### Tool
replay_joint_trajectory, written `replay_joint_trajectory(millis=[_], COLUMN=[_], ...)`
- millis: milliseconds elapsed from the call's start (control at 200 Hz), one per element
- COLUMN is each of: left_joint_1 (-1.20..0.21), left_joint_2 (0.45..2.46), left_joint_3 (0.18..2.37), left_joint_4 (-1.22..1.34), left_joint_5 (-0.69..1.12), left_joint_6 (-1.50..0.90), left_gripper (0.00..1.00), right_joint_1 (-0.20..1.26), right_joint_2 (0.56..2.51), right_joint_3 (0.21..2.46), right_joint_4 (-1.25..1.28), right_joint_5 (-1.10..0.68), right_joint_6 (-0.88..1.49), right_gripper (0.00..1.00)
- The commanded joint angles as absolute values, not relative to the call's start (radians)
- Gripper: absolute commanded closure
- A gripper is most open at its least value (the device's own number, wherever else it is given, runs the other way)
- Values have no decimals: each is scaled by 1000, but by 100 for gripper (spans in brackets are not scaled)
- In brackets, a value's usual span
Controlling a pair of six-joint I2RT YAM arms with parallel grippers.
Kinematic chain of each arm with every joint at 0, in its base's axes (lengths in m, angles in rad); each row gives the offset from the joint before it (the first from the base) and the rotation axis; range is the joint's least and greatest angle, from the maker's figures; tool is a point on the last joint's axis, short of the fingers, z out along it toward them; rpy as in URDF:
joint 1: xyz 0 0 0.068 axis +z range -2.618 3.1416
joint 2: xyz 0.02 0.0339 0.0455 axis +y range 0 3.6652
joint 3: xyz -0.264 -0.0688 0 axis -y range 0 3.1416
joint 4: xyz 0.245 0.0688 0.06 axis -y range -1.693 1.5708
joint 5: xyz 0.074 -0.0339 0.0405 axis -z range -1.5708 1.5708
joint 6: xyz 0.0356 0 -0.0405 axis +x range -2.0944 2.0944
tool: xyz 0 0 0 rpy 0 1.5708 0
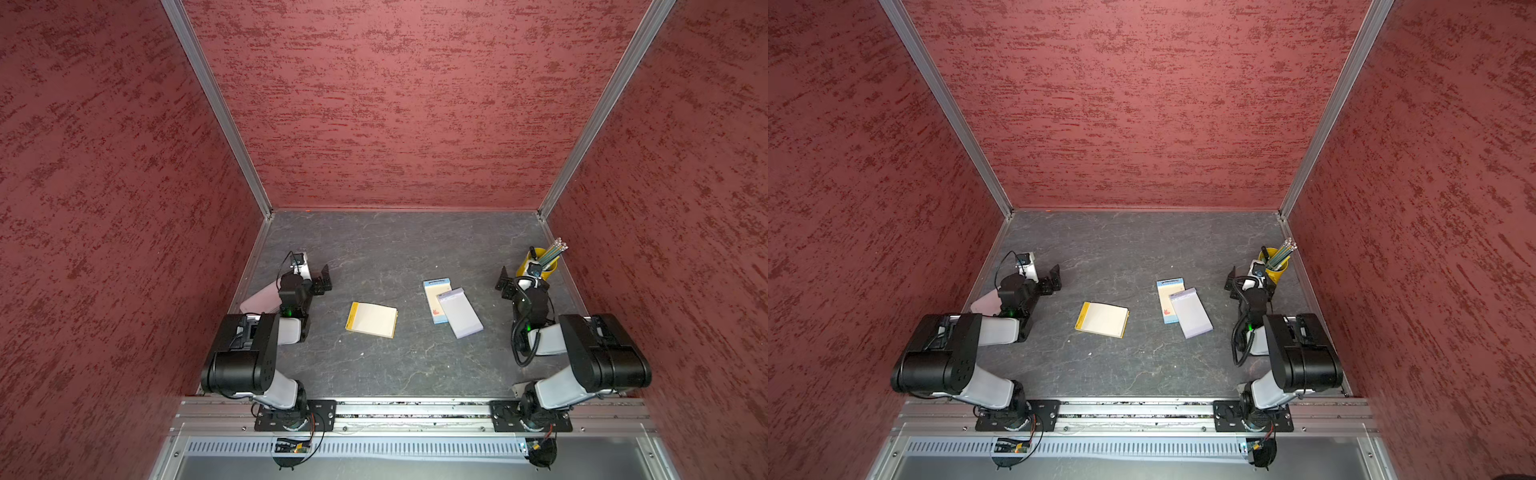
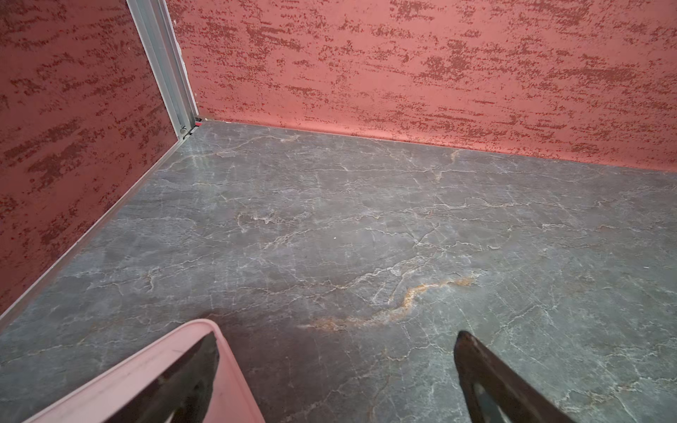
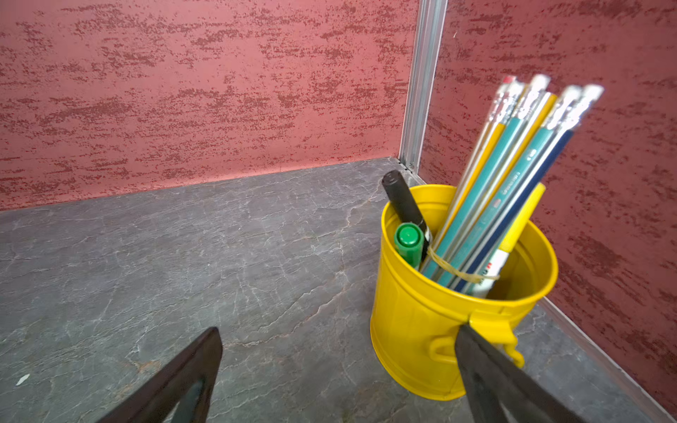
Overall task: Tear off pages from different memo pads
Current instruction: Move the memo pad to the center of the board.
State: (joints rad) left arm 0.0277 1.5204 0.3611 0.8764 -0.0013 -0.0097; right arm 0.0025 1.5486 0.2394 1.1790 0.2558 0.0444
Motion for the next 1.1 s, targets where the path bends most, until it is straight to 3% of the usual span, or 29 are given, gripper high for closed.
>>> replay_joint_trajectory(millis=[0, 1097], left_joint_1=[23, 52], left_joint_2=[1533, 1529], left_joint_3=[379, 384], left_joint_4=[894, 881], left_joint_5=[5, 53], left_joint_6=[2, -14], left_gripper=[1, 0], right_joint_1=[-6, -17], right_joint_2=[1555, 1540], right_joint_3=[258, 252], right_joint_4=[1215, 1220], right_joint_5=[272, 260], right_joint_6=[46, 57], right_gripper=[1, 1])
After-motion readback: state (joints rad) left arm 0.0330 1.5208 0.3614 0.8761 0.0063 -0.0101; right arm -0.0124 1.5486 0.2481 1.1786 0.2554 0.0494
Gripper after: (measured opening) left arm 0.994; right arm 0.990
